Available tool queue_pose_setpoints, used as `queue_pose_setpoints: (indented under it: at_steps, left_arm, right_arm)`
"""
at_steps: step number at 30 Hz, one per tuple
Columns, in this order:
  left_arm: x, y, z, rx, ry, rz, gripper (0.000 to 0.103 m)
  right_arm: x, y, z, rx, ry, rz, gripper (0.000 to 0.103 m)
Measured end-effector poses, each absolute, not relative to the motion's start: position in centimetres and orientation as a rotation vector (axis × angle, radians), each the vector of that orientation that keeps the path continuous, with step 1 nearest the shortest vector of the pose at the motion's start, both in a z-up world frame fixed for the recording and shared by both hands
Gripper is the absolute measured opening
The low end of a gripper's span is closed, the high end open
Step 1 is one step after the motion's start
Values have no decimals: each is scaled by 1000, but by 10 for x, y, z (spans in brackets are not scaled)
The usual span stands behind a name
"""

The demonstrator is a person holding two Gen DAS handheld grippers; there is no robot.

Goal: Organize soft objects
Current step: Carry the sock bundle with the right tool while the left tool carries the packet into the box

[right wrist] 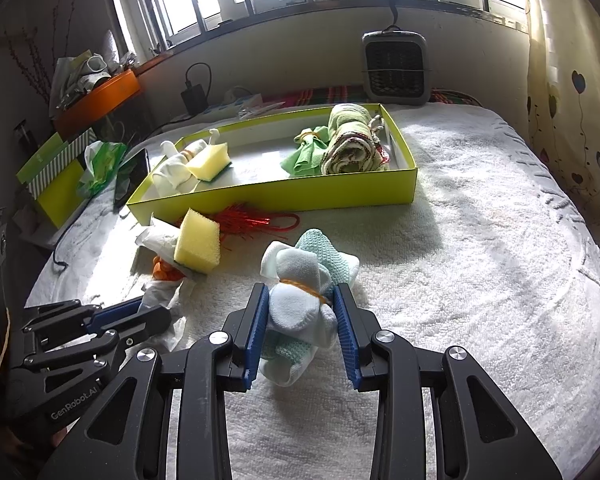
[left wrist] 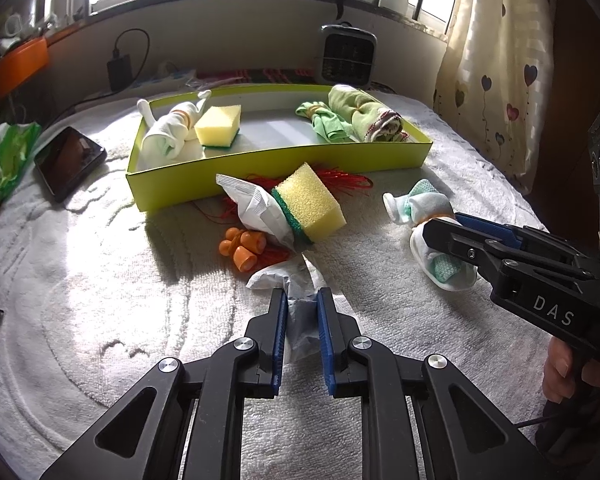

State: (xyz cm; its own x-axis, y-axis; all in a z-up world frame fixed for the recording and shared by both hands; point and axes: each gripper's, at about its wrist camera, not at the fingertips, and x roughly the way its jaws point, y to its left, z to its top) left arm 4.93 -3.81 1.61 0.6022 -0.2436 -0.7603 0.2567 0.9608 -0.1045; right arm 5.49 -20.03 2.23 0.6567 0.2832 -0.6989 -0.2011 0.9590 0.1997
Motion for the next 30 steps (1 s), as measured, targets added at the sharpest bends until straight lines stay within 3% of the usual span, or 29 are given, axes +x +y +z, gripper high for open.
queue_pose_setpoints:
  at_steps: [30]
  left_arm:
    - [58,-23,61,-27,779,-348,13]
  right_arm:
    - [61,-192,61,94,738,269,35]
